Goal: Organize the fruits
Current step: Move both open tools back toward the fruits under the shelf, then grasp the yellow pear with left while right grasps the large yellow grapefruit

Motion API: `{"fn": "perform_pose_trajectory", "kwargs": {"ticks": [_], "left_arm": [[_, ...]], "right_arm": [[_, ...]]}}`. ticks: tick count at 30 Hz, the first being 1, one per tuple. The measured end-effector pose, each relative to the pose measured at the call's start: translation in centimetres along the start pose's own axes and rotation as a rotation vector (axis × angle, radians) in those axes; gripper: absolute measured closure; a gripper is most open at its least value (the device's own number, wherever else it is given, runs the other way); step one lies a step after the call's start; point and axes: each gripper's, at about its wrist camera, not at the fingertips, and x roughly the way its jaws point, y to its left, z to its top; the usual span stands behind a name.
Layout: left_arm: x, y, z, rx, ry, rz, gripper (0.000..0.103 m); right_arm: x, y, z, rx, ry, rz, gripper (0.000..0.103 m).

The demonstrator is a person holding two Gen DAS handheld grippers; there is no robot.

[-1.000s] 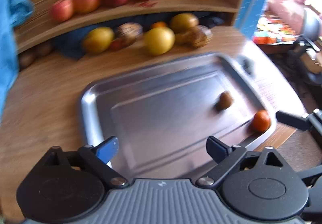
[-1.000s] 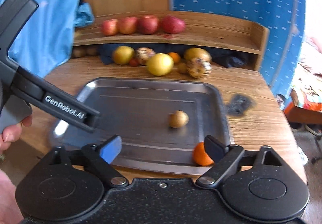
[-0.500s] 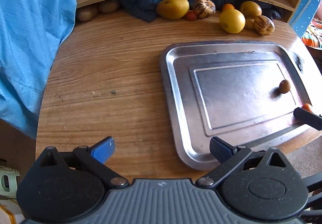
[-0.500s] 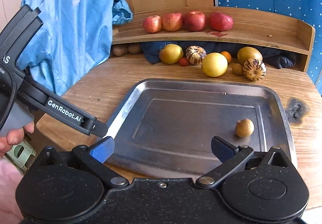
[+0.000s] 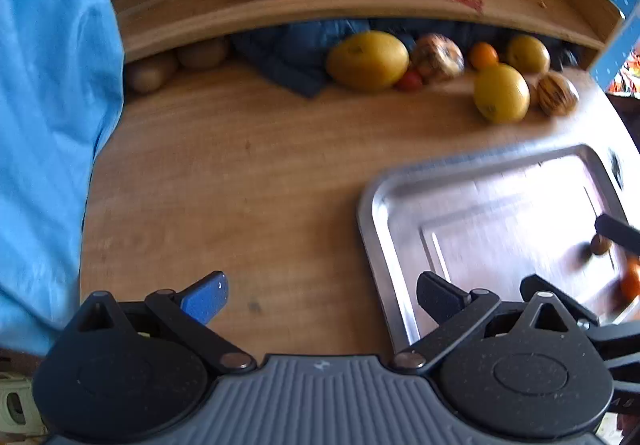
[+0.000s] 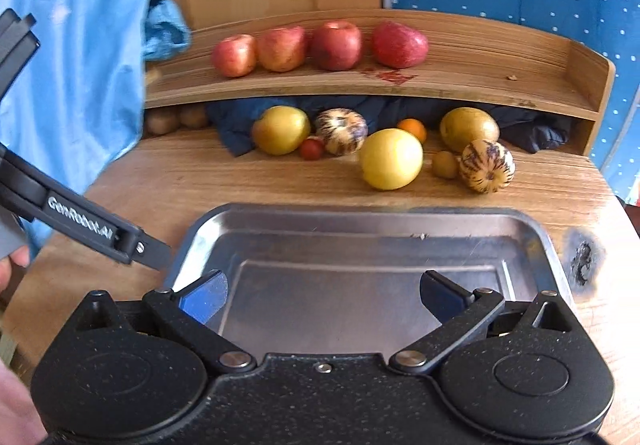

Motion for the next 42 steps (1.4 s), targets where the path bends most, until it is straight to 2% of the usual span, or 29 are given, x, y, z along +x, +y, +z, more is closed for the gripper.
{"fn": "perform_pose_trajectory", "kwargs": {"ticks": [6, 15, 19, 24, 33, 42], "left_arm": [[2.2, 0.9, 4.6, -0.005, -0.052, -0.050, 0.001], [5.2, -0.3, 10.2, 0.026, -0.099, -0.109, 0.001], [6.2, -0.8, 11.8, 0.034, -0.113, -0.123, 0.001], [7.2, -0.9, 12.9, 0.028, -0.127, -0.153, 0.001], [8.7, -0.1, 14.2, -0.005, -0.126, -0.223, 0.009], [8.9, 1.0, 14.4, -0.022, -0.134, -0.267, 0.011]], "right_arm": [[3.0, 0.3, 1.9, 0.005, -0.003, -0.081, 0.001], [6.4, -0.1, 4.8, -0.035, 0.010, -0.159, 0.001], [7.6, -0.9, 5.8, -0.027, 0.015, -0.154, 0.001], [8.9, -1.5, 7.0, -0.031, 0.012, -0.173, 0.003], [11.2, -2.4, 8.0, 0.003, 0.049, -0.192, 0.018], [12.8, -2.4, 8.5, 0.019, 0.069, -0.221, 0.031]]}}
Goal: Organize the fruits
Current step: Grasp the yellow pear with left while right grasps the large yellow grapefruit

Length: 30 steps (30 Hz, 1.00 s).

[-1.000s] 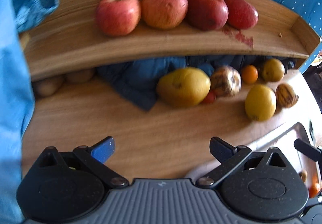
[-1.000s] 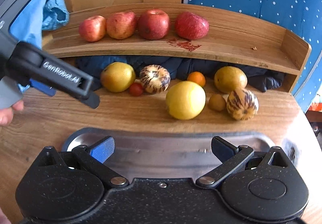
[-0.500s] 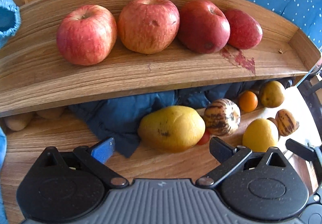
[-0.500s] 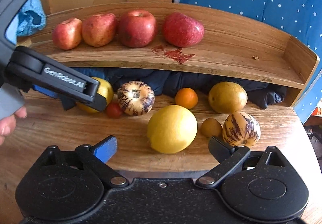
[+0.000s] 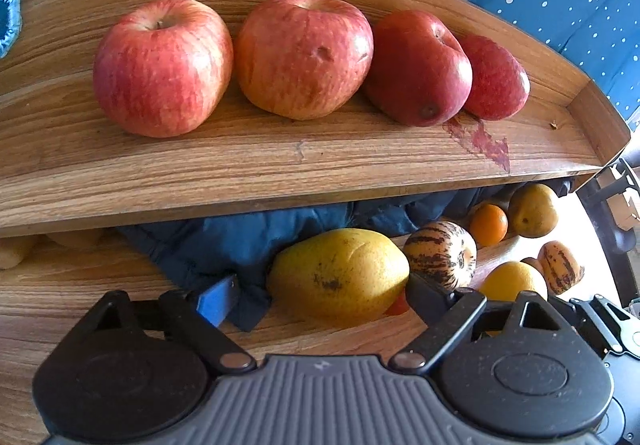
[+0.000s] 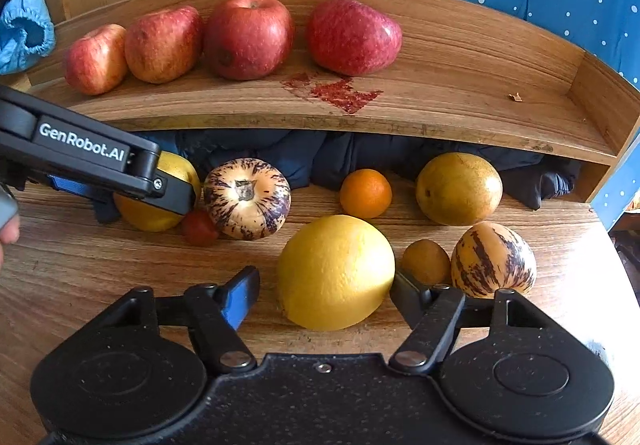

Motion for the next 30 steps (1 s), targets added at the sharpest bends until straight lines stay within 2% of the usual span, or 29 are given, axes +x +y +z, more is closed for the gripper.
{"fn": "perform_pose_trajectory", "kwargs": {"ticks": [8, 15, 24, 30], "left_arm": [[0.00, 0.74, -0.10, -0.029, -0.021, -0.017, 0.011], [-0.31, 0.72, -0.59, -0.029, -0.038, -0.040, 0.024], [0.17, 0.39, -0.29, -0.024, -0.021, -0.035, 0.021], [0.08, 0.14, -0.16, -0.010, -0.020, -0.034, 0.025]], "right_arm": [[0.54, 0.20, 0.15, 0.018, 0.010, -0.029, 0.042], [0.54, 0.26, 0.41, 0.027, 0.001, -0.034, 0.043], [0.52, -0.10, 0.34, 0.041, -0.003, -0.023, 0.043], [0.24, -0.06, -0.11, 0.056, -0.014, -0.020, 0.043]]}}
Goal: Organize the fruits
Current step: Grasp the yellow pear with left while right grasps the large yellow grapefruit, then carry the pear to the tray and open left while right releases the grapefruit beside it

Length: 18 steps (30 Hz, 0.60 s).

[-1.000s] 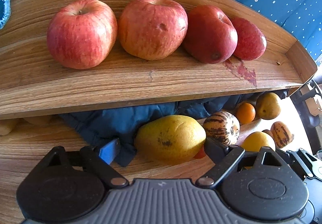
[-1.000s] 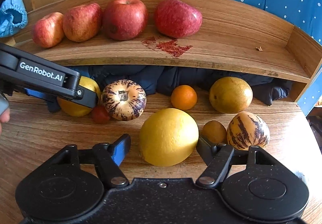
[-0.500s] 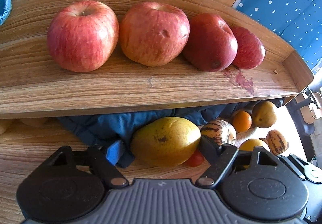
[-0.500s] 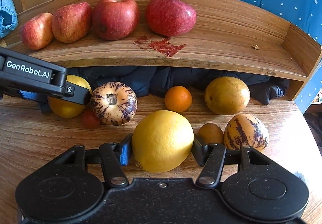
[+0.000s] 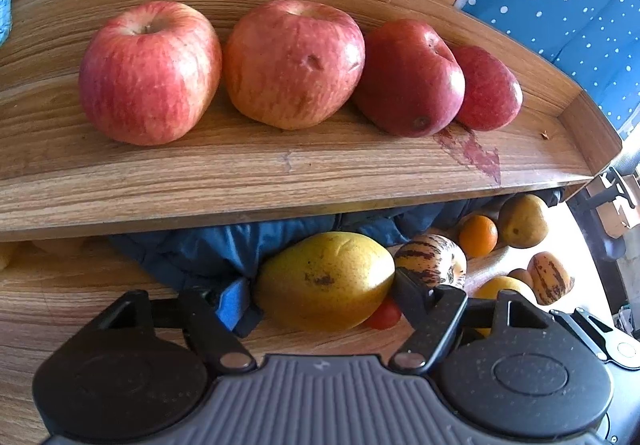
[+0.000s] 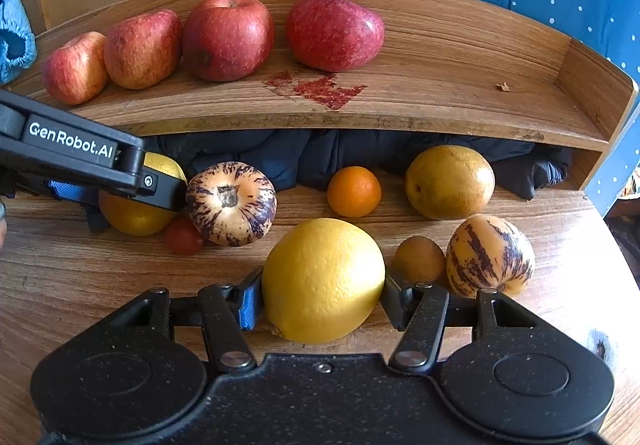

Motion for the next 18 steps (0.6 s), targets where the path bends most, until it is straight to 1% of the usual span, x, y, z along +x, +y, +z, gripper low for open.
{"fn": "perform_pose_trajectory", "kwargs": {"ticks": [6, 18], "left_arm": [[-1.2, 0.0, -0.9, -0.008, -0.015, -0.006, 0.025], [-4.9, -1.5, -2.2, 0.038, -0.087, 0.006, 0.025]], "right_arm": [[-1.1, 0.6, -1.1, 0.008, -0.018, 0.039, 0.043], [-5.2, 0.2, -3.0, -0.002, -0.090, 0.098, 0.043]]}}
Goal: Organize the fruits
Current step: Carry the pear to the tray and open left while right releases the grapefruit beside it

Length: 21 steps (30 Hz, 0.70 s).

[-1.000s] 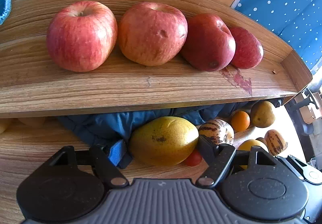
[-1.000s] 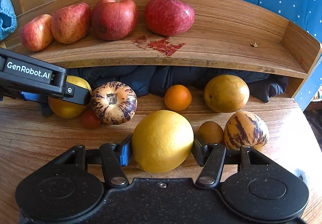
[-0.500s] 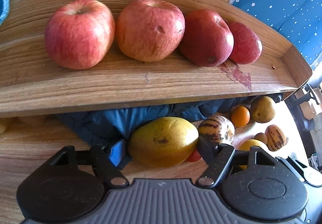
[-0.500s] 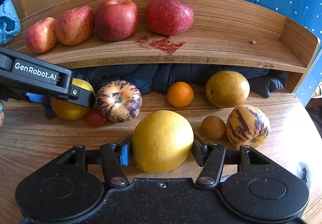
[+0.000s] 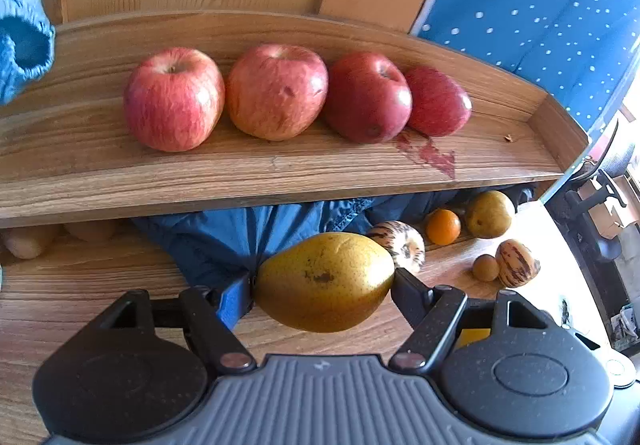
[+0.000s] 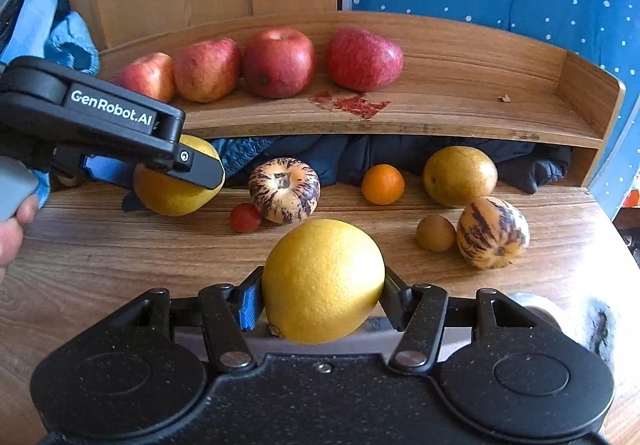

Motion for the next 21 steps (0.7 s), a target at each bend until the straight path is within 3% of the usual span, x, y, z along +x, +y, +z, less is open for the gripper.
{"fn": "perform_pose_trajectory", "kwargs": {"ticks": [9, 21], "left_arm": [[-1.0, -1.8, -4.2, -0.001, 0.098, -0.034, 0.025], [-2.1, -6.9, -8.8, 0.116, 0.189, -0.116, 0.025]], "right_arm": [[-3.6, -0.5, -2.4, 0.007, -0.025, -0.002, 0.043], [-10.4, -2.4, -7.5, 0.020, 0.003, -0.010, 0.043]]}}
